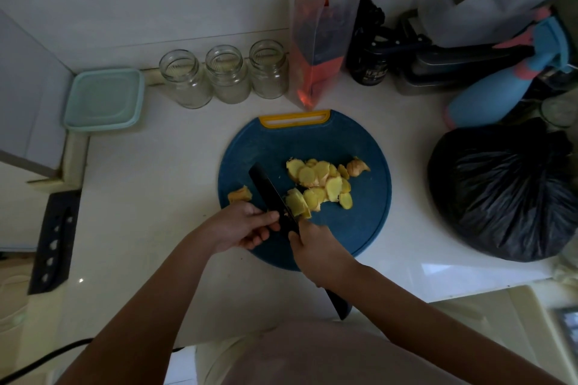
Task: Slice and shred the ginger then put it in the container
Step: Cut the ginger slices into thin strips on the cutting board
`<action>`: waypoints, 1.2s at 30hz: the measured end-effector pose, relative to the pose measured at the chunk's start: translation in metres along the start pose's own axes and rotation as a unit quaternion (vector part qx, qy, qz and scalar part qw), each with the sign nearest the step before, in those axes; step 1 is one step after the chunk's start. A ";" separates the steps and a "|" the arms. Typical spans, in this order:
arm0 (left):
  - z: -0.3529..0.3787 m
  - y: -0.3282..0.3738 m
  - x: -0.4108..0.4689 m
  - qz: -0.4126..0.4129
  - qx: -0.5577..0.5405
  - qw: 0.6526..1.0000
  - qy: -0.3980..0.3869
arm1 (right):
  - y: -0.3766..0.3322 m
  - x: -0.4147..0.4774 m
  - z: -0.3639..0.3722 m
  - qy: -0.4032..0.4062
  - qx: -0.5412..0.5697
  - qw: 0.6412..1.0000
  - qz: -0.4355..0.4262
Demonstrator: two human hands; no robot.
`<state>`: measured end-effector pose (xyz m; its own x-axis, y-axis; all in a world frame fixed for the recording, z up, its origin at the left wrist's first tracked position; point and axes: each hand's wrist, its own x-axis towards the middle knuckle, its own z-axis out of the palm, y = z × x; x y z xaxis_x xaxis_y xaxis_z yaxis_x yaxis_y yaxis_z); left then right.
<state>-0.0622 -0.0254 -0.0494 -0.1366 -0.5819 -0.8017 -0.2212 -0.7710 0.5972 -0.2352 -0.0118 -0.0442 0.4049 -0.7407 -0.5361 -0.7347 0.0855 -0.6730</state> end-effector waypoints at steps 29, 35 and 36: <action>0.036 -0.009 -0.001 0.153 0.286 0.918 0.229 | 0.019 -0.032 0.007 0.082 -0.022 0.994 0.067; 0.050 -0.025 -0.004 0.272 0.323 0.851 0.311 | 0.019 -0.032 0.007 0.077 -0.027 0.995 0.051; 0.050 -0.025 -0.005 0.288 0.323 0.845 0.314 | 0.019 -0.032 0.006 0.077 -0.026 0.995 0.051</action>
<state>-0.1043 0.0096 -0.0613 0.0931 -0.9914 -0.0916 -0.8006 -0.1292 0.5851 -0.2586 0.0176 -0.0433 0.2422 -0.8232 -0.5136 -0.7969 0.1332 -0.5893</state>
